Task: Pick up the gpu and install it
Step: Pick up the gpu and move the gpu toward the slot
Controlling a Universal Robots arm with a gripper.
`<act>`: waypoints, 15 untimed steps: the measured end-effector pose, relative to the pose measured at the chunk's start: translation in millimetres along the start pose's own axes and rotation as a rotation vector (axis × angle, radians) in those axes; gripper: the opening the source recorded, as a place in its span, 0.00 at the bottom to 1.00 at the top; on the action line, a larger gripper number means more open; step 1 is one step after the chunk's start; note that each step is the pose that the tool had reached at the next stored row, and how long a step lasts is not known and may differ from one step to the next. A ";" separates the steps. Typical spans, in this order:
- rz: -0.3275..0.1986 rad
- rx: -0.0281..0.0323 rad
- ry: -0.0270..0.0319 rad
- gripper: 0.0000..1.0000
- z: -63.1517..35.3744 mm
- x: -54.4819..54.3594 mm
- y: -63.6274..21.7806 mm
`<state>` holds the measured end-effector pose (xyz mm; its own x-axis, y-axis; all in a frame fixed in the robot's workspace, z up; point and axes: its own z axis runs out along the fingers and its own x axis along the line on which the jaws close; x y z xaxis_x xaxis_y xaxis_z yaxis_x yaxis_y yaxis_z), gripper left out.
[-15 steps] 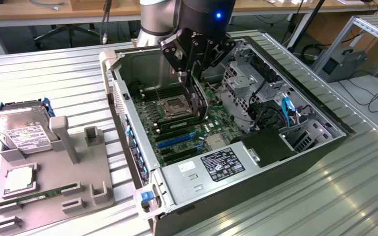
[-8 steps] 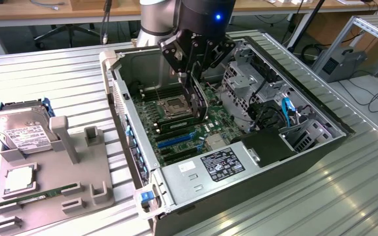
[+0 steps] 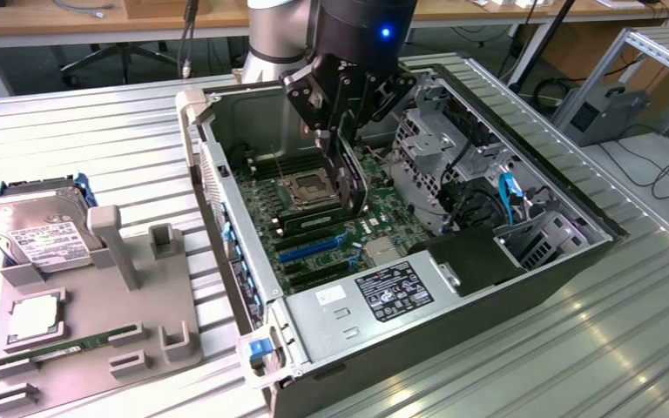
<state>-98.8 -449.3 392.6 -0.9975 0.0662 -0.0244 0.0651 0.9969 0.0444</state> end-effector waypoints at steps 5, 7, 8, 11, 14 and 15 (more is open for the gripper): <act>-0.001 0.0001 0.0000 0.26 2.3 0.1 -0.1; -0.001 0.0001 0.0001 0.26 2.7 0.1 -0.1; -0.001 0.0002 0.0000 0.26 2.9 0.0 -0.1; -0.002 0.0003 0.0000 0.26 3.6 0.0 -0.2; -0.002 0.0005 0.0001 0.26 4.3 -0.2 -0.2; -0.003 0.0005 0.0001 0.26 4.6 -0.2 -0.2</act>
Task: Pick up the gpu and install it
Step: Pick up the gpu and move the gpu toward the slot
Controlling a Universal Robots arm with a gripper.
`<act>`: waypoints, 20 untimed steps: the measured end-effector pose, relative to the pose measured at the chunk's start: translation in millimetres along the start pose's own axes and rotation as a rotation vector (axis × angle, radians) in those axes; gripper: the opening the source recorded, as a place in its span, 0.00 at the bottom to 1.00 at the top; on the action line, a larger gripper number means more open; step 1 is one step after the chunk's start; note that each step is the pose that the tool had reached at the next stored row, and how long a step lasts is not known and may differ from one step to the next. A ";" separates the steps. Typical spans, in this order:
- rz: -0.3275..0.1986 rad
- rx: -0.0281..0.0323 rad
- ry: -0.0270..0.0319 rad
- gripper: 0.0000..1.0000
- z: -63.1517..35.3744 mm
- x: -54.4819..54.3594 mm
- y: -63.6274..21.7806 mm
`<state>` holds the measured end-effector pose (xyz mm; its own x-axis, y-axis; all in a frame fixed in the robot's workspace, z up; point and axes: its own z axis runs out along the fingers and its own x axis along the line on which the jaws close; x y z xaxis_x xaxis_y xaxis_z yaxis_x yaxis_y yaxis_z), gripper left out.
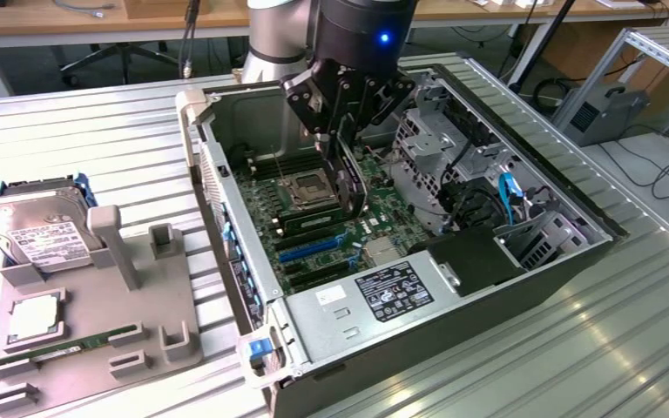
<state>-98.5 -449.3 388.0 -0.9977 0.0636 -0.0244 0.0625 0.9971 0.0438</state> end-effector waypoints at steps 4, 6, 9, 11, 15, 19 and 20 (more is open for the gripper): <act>-0.001 0.0003 0.0000 0.26 1.1 -0.7 0.0; -0.002 0.0004 0.0000 0.26 1.8 -1.1 0.0; -0.002 0.0006 0.0000 0.26 2.8 -1.7 0.0; -0.003 0.0006 0.0000 0.26 3.3 -1.9 0.0; -0.003 0.0006 0.0000 0.26 4.4 -2.1 0.0; -0.004 0.0006 0.0001 0.26 5.5 -2.4 -0.1; -0.004 0.0007 0.0001 0.26 5.8 -2.6 -0.1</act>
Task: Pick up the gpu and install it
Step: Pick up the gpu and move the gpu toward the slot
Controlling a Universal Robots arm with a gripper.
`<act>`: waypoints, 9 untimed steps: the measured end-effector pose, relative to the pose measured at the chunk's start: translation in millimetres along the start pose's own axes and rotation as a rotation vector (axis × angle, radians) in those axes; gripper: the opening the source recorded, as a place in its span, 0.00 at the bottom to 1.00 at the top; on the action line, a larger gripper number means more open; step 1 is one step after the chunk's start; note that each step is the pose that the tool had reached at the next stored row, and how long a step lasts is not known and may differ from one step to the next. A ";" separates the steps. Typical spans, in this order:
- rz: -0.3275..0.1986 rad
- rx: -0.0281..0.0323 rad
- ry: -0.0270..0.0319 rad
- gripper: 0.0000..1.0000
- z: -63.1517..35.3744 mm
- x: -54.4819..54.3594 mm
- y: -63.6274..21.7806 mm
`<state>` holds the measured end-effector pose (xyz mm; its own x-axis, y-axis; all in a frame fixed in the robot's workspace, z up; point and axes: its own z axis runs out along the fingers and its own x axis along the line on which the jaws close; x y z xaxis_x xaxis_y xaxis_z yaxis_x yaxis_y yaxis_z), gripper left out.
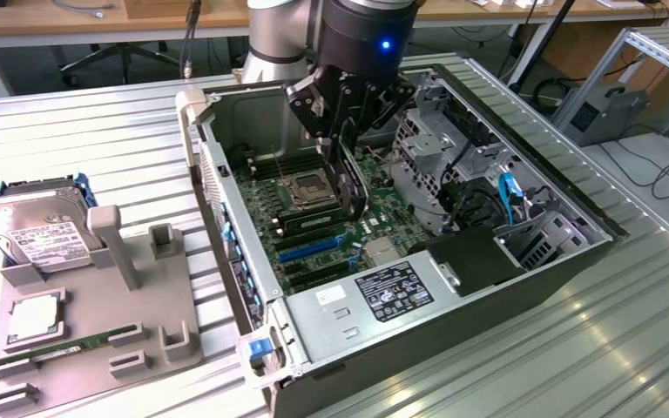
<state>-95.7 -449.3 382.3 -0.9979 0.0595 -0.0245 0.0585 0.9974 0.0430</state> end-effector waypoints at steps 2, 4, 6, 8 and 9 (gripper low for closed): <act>0.000 0.0001 0.0000 0.26 0.4 -0.2 0.0; 0.000 0.0000 0.0000 0.26 0.9 -0.2 0.0; 0.000 0.0000 0.0000 0.26 1.3 -0.3 0.0; 0.000 0.0000 0.0000 0.26 1.9 -0.4 -0.1; -0.001 0.0001 0.0000 0.26 2.1 -0.5 -0.1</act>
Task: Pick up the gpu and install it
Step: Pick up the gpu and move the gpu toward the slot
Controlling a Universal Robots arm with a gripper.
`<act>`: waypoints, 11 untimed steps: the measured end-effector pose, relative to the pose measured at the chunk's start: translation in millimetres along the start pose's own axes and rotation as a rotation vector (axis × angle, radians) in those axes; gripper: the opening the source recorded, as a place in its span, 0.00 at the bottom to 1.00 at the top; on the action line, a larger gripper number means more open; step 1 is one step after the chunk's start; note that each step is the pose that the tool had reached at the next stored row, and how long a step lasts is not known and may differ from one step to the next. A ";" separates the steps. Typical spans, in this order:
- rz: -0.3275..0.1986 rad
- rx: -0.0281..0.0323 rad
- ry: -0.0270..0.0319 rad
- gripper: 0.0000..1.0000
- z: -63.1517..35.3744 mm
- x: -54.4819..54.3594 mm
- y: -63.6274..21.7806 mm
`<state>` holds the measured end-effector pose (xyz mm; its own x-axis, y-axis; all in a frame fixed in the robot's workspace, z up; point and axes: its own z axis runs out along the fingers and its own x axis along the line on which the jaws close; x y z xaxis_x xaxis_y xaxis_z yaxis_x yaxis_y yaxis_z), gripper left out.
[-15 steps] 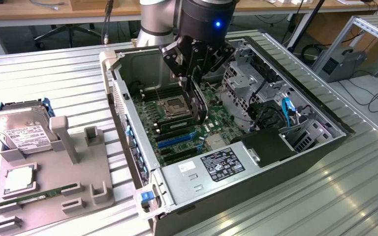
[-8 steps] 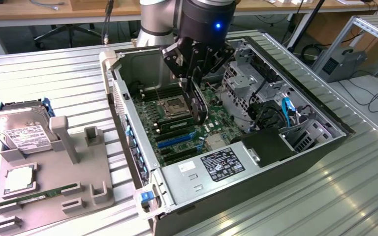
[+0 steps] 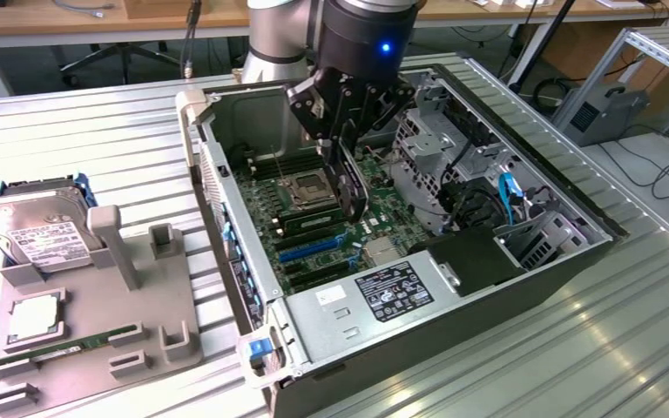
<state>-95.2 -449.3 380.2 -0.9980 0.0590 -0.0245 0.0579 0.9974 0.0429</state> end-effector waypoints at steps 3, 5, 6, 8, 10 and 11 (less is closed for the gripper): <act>0.000 -0.0001 0.0000 0.26 0.8 -0.1 0.0; 0.000 0.0000 0.0000 0.26 1.2 -0.2 0.0; -0.001 -0.0001 0.0000 0.26 1.4 -0.2 0.0; -0.005 0.0006 0.0001 0.26 4.4 -0.9 -0.1; -0.013 0.0017 0.0004 0.26 7.5 -2.3 -0.2; -0.013 0.0017 0.0004 0.26 7.6 -2.3 -0.2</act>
<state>-92.7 -449.3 372.6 -0.9986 0.0462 -0.0246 0.0452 0.9981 0.0408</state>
